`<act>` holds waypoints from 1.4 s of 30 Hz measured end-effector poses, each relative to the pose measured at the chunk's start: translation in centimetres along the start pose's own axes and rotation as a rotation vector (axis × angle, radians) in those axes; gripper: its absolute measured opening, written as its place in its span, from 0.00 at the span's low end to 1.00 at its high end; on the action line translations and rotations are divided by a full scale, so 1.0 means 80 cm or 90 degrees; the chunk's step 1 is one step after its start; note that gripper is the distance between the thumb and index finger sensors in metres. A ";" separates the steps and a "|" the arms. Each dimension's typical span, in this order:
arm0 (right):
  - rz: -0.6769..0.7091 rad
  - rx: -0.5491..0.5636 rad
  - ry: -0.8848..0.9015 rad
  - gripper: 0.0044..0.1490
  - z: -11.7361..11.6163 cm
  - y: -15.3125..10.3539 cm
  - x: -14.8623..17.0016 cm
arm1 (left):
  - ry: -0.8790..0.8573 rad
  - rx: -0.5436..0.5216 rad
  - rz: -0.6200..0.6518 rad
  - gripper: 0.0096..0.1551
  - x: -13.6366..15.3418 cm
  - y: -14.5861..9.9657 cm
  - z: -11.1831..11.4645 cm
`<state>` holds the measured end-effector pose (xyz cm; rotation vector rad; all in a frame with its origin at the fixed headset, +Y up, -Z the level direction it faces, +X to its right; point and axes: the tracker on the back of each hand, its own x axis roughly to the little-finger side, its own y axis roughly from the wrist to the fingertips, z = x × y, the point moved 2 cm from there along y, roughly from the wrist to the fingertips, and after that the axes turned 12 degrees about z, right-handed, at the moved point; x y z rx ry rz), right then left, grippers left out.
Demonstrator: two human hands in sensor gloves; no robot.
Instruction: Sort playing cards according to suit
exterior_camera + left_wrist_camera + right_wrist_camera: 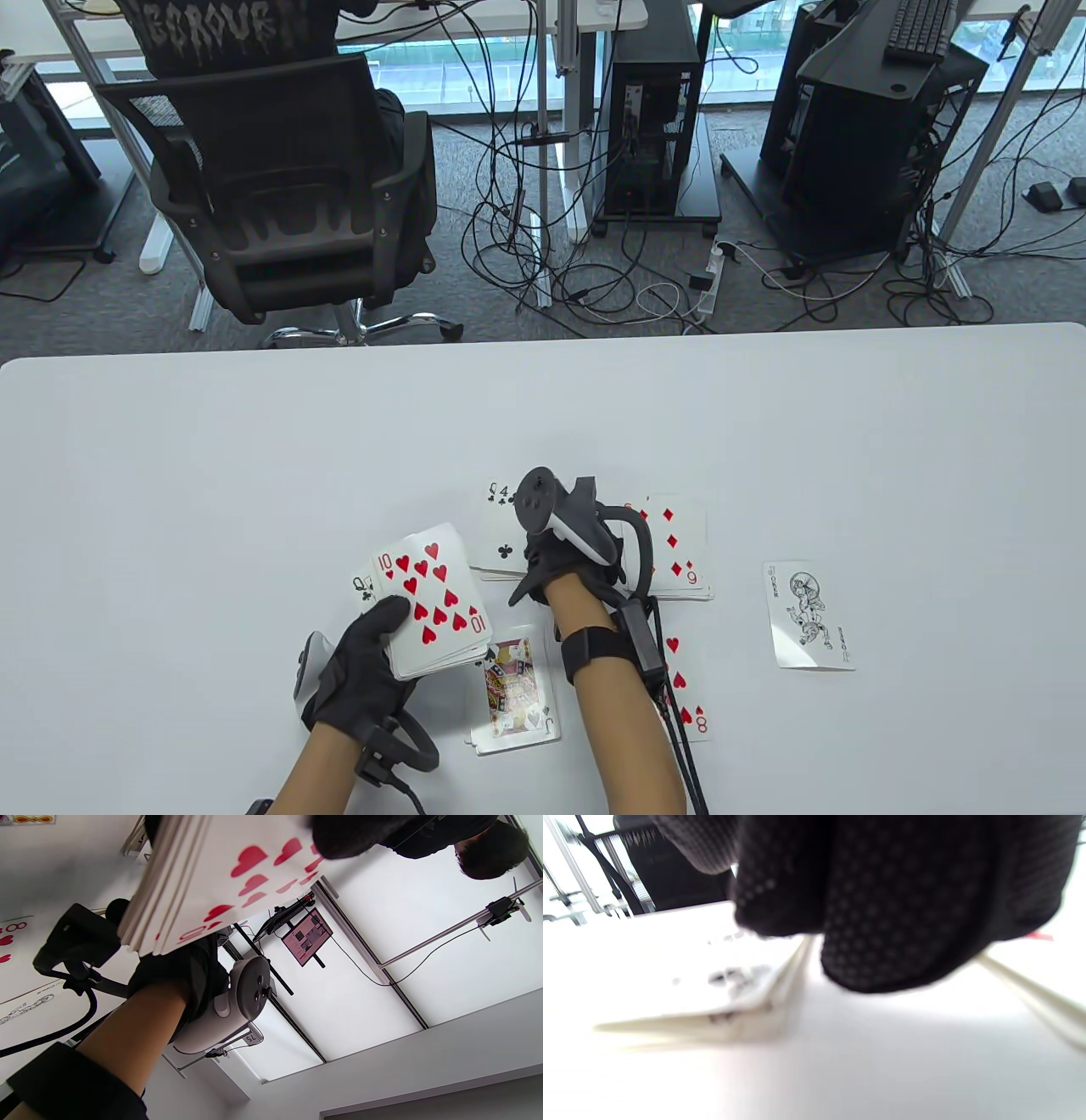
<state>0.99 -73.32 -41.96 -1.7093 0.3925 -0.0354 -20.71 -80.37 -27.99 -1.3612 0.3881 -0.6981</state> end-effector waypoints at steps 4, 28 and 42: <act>0.060 0.051 0.112 0.37 0.041 -0.021 0.003 | 0.000 -0.001 -0.004 0.32 0.001 -0.001 0.000; 0.327 0.121 0.296 0.41 -0.009 -0.124 -0.073 | 0.007 0.033 -0.014 0.32 0.009 -0.001 0.001; 0.260 0.215 0.427 0.24 0.010 -0.139 -0.017 | -0.003 0.075 -0.016 0.32 0.013 0.001 0.010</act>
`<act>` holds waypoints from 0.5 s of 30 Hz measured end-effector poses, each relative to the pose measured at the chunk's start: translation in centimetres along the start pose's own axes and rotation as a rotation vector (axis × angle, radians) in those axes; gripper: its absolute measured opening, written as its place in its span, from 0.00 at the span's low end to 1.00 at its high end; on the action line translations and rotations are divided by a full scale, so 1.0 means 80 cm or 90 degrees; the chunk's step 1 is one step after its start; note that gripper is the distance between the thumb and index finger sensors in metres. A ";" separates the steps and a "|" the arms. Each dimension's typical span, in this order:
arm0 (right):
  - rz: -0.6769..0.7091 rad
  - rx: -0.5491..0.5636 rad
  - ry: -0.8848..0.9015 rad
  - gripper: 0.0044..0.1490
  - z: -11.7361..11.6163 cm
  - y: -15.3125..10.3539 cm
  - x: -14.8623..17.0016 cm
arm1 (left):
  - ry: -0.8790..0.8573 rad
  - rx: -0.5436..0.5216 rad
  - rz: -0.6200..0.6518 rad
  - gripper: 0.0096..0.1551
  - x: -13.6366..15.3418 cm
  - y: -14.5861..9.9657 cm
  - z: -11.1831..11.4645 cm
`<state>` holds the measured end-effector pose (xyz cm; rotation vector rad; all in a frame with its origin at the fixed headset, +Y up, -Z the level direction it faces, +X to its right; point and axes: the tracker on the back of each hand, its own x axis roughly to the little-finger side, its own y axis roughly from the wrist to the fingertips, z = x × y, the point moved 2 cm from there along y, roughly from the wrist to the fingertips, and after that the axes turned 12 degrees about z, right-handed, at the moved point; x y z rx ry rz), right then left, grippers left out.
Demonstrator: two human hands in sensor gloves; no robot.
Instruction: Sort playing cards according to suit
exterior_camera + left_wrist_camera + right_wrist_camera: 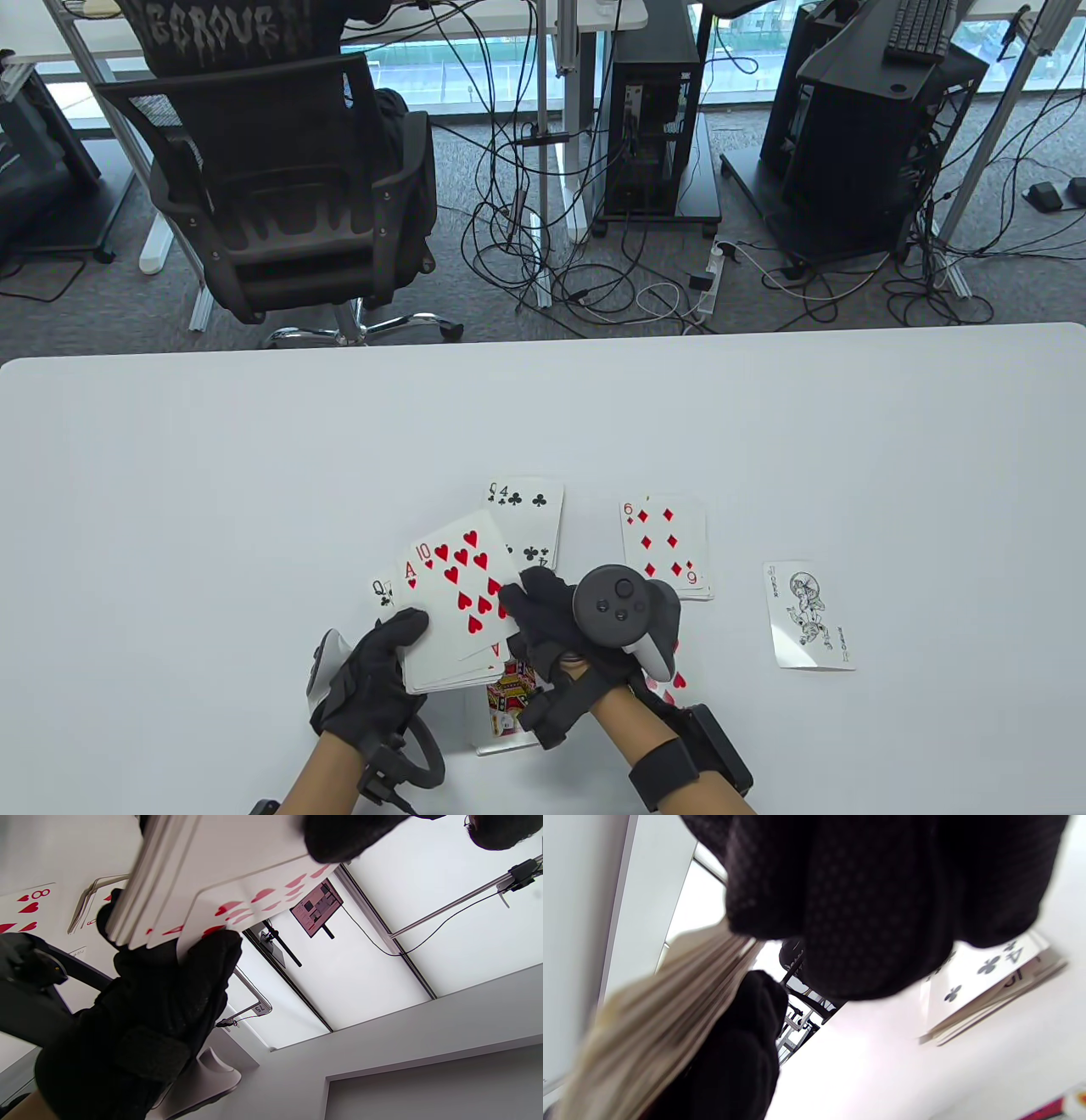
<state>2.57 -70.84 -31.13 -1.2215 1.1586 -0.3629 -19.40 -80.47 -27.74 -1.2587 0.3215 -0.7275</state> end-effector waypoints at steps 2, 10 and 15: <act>-0.016 0.014 0.005 0.24 0.015 -0.007 0.007 | 0.000 -0.002 0.001 0.32 0.000 0.000 0.000; -0.087 0.058 0.016 0.25 0.086 -0.046 0.035 | -0.002 -0.016 -0.001 0.32 0.001 -0.001 -0.001; -0.183 -0.024 -0.098 0.25 0.114 -0.080 0.056 | 0.002 -0.020 -0.005 0.32 0.001 -0.002 -0.002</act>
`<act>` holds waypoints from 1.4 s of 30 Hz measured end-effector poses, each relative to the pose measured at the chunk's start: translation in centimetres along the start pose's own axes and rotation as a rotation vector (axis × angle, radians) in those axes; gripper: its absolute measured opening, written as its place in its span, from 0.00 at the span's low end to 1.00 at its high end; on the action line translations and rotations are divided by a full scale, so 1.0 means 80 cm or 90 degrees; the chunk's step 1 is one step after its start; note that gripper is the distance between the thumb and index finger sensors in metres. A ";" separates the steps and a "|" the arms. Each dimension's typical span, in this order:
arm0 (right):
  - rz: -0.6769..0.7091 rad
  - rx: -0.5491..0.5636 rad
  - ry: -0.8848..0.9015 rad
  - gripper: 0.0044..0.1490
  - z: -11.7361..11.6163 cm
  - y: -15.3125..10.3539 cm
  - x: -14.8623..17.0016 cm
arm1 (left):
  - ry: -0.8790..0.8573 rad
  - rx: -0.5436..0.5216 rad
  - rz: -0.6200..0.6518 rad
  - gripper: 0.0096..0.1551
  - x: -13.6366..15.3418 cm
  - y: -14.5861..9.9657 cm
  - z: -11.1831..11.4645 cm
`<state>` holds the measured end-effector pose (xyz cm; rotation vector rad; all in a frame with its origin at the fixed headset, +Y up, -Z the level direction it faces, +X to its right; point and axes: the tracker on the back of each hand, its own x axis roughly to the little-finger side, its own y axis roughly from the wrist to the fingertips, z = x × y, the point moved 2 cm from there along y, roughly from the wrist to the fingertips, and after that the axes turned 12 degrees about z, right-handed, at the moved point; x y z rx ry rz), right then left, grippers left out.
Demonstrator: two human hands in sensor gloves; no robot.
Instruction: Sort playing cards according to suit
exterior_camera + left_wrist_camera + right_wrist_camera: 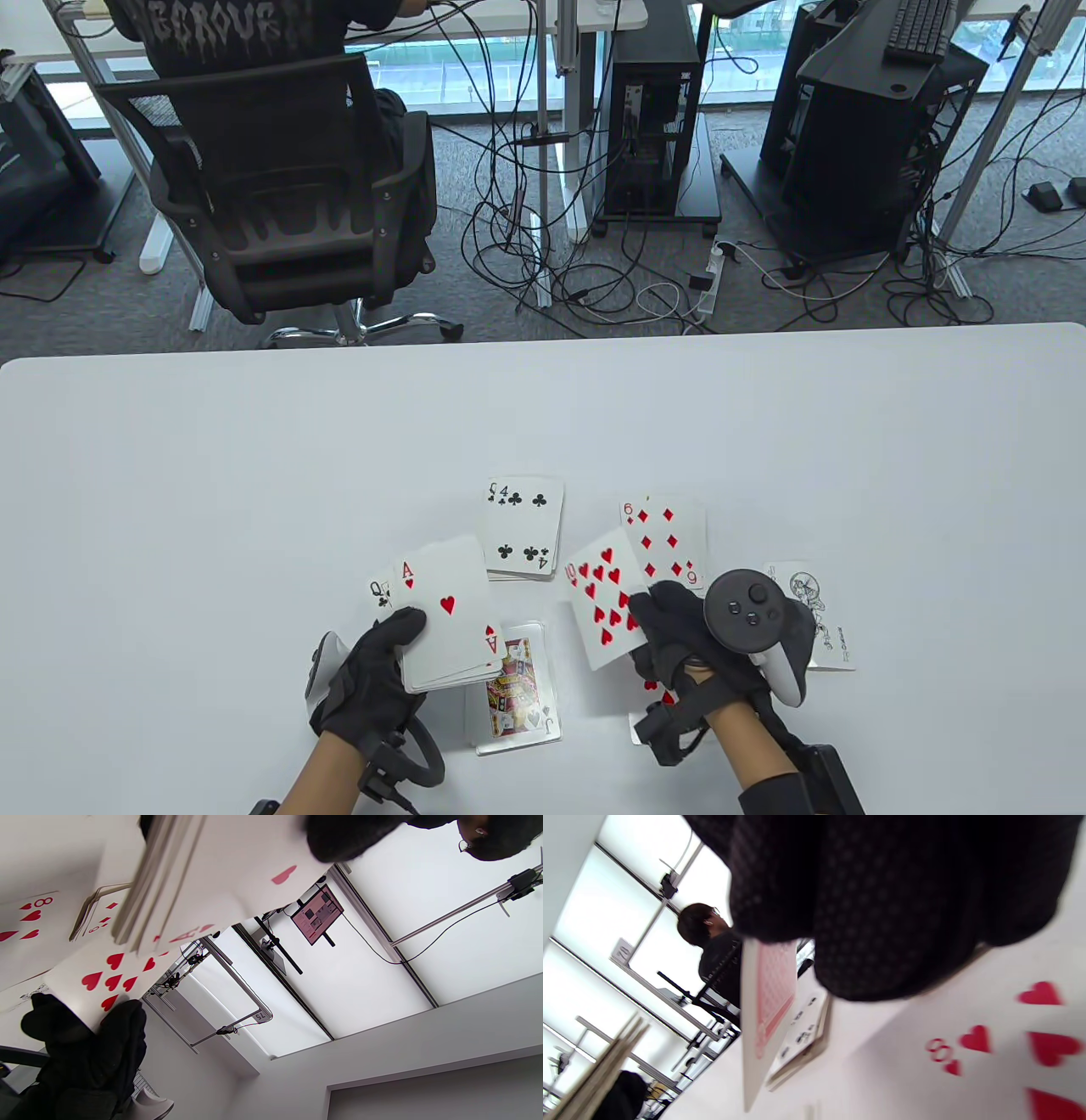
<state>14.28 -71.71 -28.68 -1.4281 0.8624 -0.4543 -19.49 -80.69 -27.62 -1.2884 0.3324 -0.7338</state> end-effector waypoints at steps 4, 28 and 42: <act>-0.081 -0.059 -0.081 0.26 -0.003 -0.026 0.027 | 0.004 -0.004 -0.005 0.32 0.000 -0.001 0.000; -0.147 -0.371 -0.499 0.32 -0.070 -0.032 0.036 | 0.011 0.001 -0.022 0.32 0.005 -0.003 0.000; 0.112 -0.108 -0.193 0.35 -0.059 0.032 -0.098 | 0.016 0.016 -0.029 0.32 0.010 -0.003 0.002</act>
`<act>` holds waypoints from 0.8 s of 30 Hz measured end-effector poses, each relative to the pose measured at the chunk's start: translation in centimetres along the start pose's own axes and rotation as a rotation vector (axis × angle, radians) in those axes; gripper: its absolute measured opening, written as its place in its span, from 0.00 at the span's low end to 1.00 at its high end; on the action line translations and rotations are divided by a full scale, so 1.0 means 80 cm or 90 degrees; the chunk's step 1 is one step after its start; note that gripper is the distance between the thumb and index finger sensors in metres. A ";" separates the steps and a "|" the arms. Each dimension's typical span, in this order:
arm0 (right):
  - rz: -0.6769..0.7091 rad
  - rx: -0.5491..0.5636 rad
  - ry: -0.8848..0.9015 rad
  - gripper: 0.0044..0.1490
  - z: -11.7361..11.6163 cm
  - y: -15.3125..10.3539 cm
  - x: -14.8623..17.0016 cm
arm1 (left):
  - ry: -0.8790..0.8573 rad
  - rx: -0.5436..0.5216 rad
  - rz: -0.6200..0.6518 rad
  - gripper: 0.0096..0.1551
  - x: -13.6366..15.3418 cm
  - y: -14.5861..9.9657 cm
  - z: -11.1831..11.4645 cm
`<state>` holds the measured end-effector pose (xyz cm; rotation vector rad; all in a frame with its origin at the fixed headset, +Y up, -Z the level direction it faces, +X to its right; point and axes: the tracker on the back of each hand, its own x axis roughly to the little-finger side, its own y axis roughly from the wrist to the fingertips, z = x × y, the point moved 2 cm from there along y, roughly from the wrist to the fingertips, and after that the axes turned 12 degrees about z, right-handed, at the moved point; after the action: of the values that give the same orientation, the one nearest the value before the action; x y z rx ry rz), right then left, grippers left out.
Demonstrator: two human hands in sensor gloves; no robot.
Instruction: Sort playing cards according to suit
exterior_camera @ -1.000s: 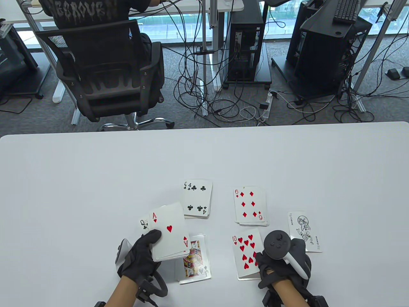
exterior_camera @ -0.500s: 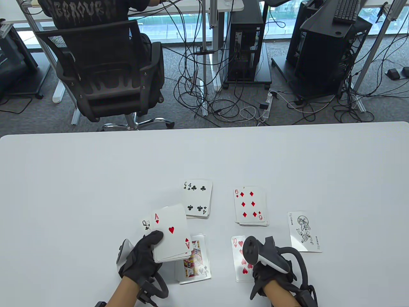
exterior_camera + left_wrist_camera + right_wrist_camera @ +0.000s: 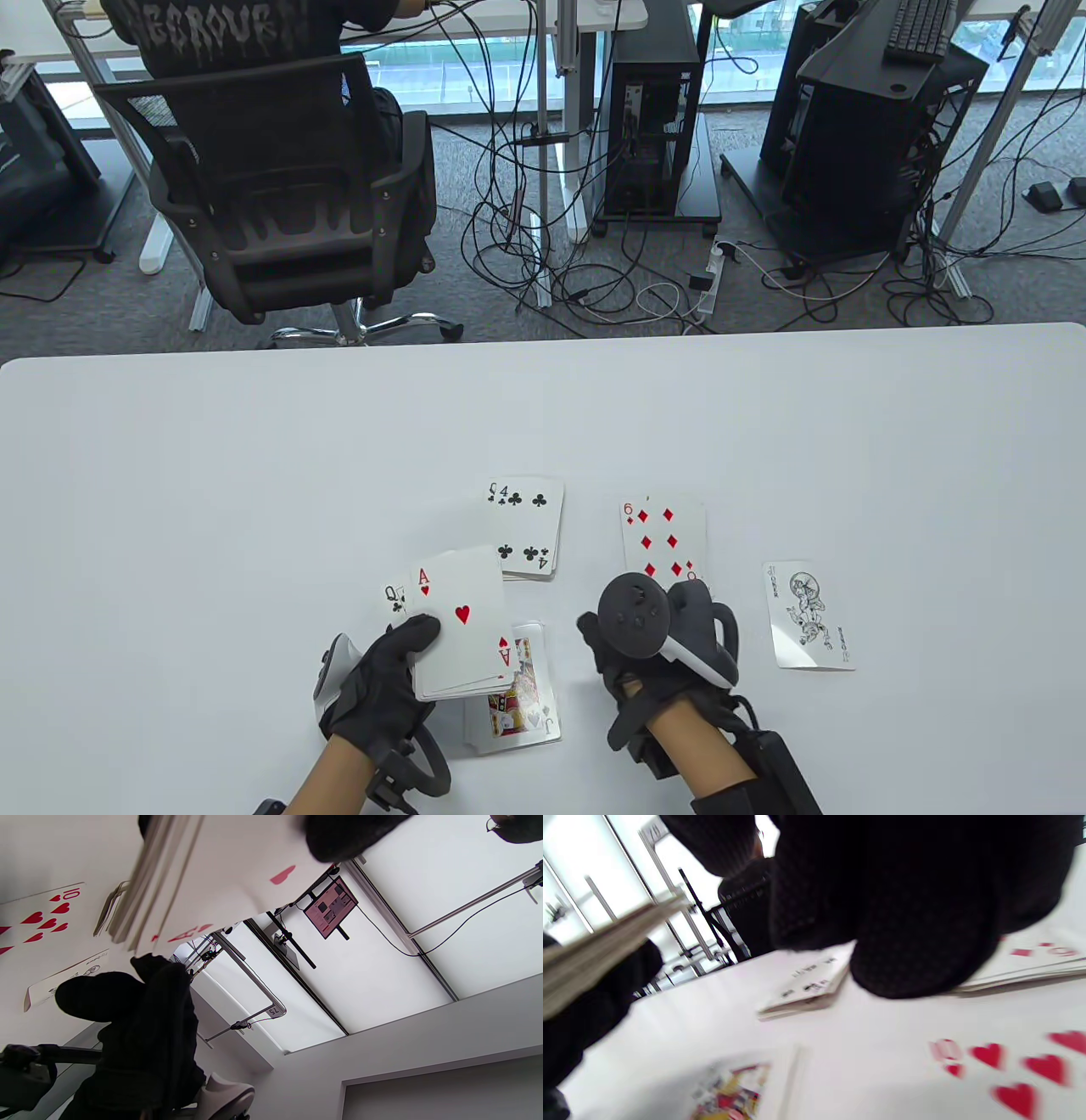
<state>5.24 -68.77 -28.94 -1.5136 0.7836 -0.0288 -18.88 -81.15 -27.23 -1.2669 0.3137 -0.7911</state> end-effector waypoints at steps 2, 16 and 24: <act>0.036 0.025 0.052 0.36 -0.008 0.008 -0.016 | 0.003 0.000 -0.002 0.32 0.001 0.000 0.000; 0.130 0.064 0.073 0.51 -0.066 0.017 -0.055 | 0.005 0.007 -0.007 0.32 0.005 0.001 0.002; 0.106 0.143 0.151 0.32 -0.058 0.014 -0.038 | 0.013 0.033 -0.015 0.32 0.008 0.003 0.004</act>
<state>0.24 -71.27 -27.95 -1.2424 1.0582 -0.1697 -18.14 -81.35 -27.18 -1.2163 0.2938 -0.8276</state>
